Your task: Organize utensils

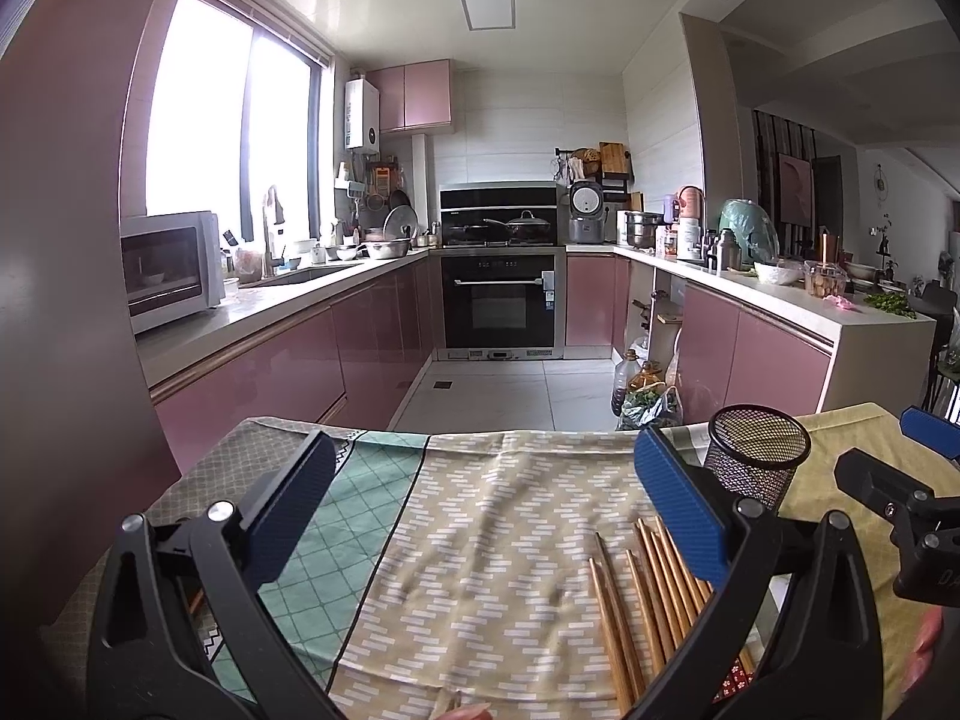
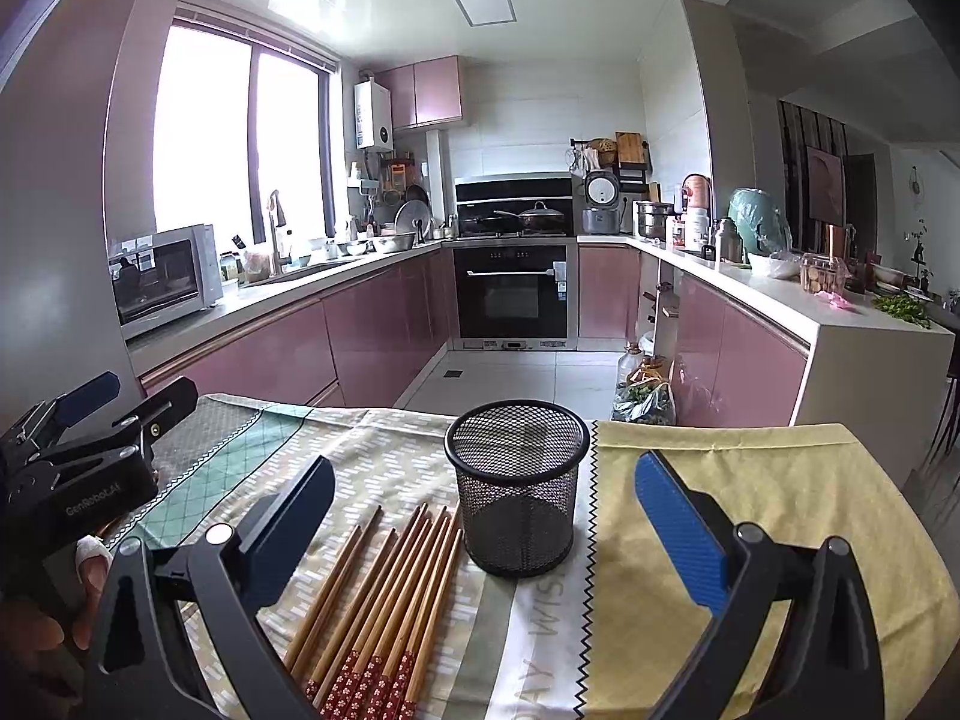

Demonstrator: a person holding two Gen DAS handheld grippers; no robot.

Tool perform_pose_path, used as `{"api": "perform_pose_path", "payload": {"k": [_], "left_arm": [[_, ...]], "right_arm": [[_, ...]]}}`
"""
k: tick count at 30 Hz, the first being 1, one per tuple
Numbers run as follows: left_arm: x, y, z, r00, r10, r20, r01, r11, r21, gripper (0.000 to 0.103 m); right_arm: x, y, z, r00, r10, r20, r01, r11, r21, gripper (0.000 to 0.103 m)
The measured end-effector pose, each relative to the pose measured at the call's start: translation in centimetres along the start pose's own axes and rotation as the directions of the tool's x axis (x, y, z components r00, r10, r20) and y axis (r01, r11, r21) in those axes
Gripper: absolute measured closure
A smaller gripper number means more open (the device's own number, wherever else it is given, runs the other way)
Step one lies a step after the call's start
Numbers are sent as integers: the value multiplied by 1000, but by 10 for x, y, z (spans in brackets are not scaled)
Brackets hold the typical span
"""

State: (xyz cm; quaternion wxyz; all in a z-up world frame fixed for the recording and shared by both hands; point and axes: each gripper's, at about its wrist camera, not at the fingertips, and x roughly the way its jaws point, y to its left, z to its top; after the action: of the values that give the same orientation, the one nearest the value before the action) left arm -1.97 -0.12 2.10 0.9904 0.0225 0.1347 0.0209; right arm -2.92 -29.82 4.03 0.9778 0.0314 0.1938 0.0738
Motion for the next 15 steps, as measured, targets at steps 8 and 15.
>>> {"api": "perform_pose_path", "payload": {"k": [8,15], "left_arm": [[0,0,-1,1000,-2,5,2,1000,0,5],[-2,-1,-2,1000,-4,9,4,1000,0,5]], "right_arm": [[-1,-1,1,1000,-2,12,2,1000,-3,6],[-1,-1,0,1000,-3,16,3,1000,-2,6]]}}
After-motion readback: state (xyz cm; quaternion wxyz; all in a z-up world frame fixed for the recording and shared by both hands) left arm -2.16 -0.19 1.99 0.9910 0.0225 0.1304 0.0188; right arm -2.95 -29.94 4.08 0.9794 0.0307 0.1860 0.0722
